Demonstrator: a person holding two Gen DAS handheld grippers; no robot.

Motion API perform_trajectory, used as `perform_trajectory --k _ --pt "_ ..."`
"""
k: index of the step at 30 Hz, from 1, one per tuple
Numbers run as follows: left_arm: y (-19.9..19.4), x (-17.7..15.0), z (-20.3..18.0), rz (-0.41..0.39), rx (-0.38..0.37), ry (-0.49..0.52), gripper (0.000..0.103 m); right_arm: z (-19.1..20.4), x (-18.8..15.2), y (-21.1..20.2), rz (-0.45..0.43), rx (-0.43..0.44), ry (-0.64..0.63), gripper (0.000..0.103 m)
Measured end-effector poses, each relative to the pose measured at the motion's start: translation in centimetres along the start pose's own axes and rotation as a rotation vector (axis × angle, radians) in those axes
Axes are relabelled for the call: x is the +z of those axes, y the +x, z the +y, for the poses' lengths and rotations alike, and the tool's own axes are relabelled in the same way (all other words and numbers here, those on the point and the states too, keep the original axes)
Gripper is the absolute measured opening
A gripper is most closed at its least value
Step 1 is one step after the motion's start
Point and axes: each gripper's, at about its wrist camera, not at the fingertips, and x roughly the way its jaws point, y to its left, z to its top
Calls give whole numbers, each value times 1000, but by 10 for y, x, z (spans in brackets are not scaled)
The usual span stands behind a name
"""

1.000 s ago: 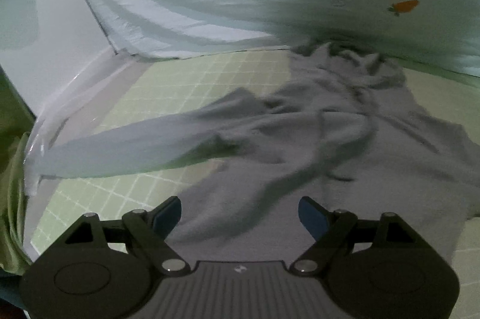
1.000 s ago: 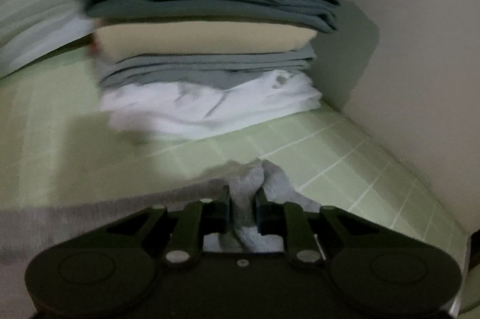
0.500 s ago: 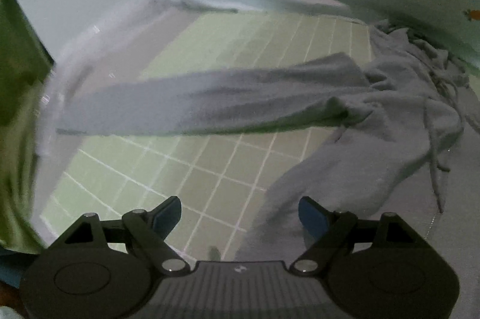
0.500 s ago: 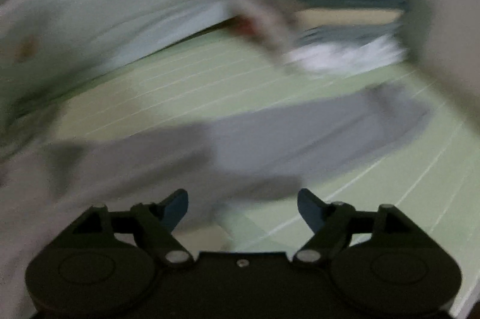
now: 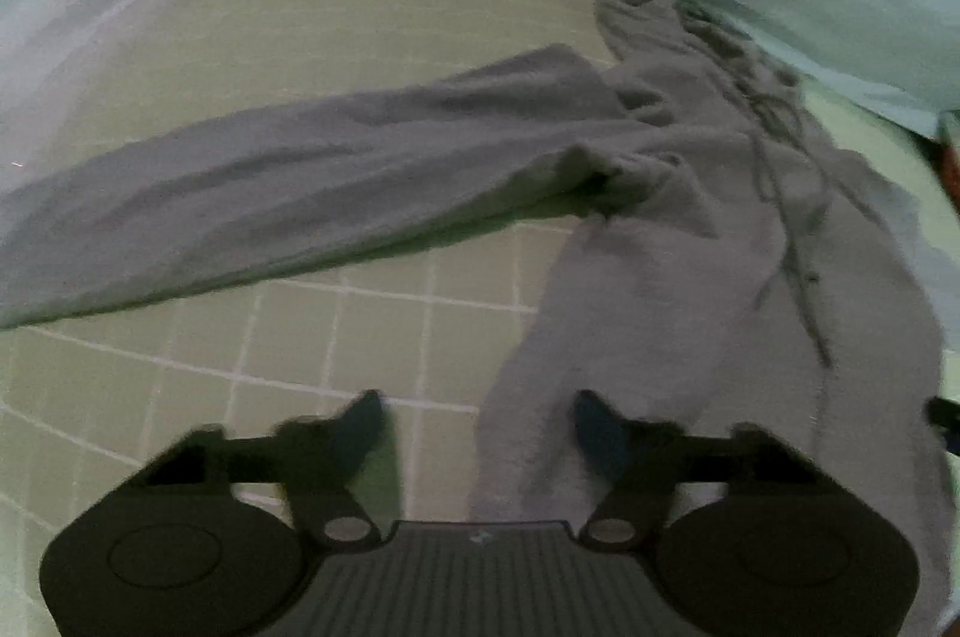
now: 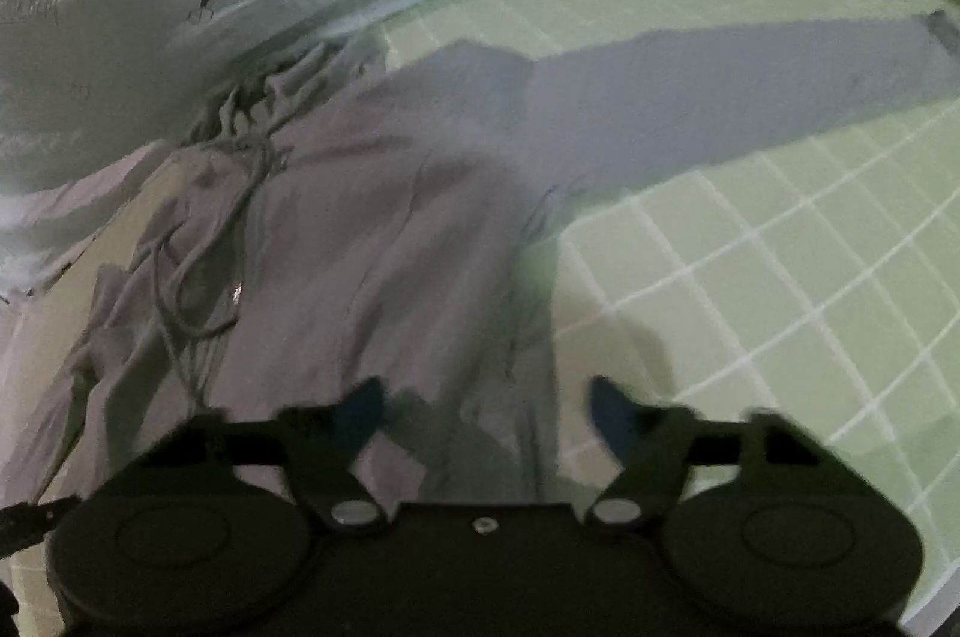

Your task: Fold clothes

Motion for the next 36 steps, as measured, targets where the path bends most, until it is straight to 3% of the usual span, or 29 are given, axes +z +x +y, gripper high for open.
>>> perform_trajectory --k 1,2,4,11,13,15,16,19,21,23,26,32,36 --pt "0 -1 1 15 -23 -20 30 4 -1 0 8 -10 -23 33" --pt "0 -3 1 23 -33 -36 15 7 -1 0 14 -17 -44 23" --pt "-2 -9 -1 31 -44 -61 13 8 0 -1 19 -5 -74 12" --pt "-25 -53 -12 94 -65 -140 13 -16 24 0 11 -19 -107 9" --pt "-27 -60 -21 93 -37 -134 18 -24 28 4 36 -18 -119 10" --pt "-29 -54 -30 82 15 -92 31 -26 33 6 61 -11 -145 15" --pt "-32 -50 -33 70 43 -73 34 -27 35 7 73 -8 -158 23" --pt "-42 -33 -37 -3 104 -49 59 -22 51 6 39 -15 -205 53" --pt "-46 -19 -37 -49 131 -69 81 -18 68 4 -14 -11 -228 70" --pt "-43 -3 -35 -77 158 -102 86 -15 90 7 -76 -4 -223 89" --pt "-31 25 -30 -93 212 -134 93 0 122 19 -159 3 -246 103" --pt "10 84 -4 -76 300 -172 94 49 186 77 -190 8 -349 103" --pt "45 118 15 1 359 -173 94 82 235 138 -168 10 -398 103"
